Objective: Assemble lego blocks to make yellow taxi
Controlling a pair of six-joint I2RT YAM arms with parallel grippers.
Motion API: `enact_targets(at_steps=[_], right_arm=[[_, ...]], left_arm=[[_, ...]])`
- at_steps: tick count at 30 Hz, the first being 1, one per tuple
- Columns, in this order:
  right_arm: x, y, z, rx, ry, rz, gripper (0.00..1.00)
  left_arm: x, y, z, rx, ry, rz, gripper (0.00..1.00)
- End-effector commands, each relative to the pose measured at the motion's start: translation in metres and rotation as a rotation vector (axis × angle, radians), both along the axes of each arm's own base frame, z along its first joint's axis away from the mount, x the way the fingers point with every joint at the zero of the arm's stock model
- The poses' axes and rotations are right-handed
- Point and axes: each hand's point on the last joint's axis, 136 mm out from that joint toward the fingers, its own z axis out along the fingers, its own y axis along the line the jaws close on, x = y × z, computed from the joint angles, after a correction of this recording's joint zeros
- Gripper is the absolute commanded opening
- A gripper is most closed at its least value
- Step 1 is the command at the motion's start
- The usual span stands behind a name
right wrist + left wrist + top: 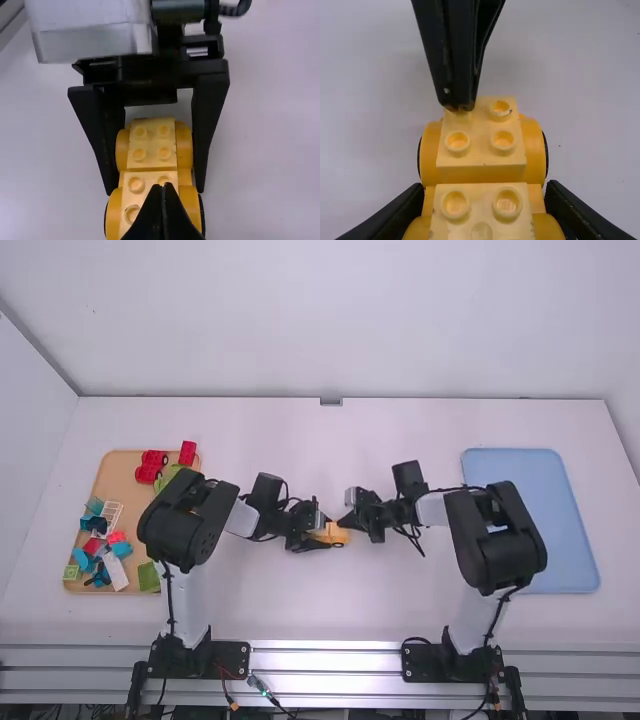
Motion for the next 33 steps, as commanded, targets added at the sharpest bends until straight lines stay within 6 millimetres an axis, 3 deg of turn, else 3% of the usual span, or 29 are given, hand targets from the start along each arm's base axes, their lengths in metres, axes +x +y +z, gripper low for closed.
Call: enact_targets(at_steps=[1,15,20,27,33], right_arm=[[-0.005,0.002,-0.001,0.015,0.025,0.01,0.0],[-0.017,0.017,-0.016,-0.085,0.001,0.05,0.0],[-0.017,0.011,-0.019,-0.089,0.012,0.035,0.0],[-0.028,0.003,-0.039,-0.176,0.025,0.017,0.0],[-0.022,-0.003,-0.05,-0.232,0.057,-0.071,0.0]], left_arm=[[-0.007,-0.001,0.0,-0.024,0.01,-0.026,0.57],[-0.006,-0.001,0.001,-0.024,0.006,-0.025,0.57],[-0.006,-0.001,0.001,-0.025,0.006,-0.024,0.56],[-0.007,-0.003,0.001,-0.026,0.002,-0.03,0.56],[-0.006,-0.002,0.001,-0.024,0.002,-0.027,0.58]])
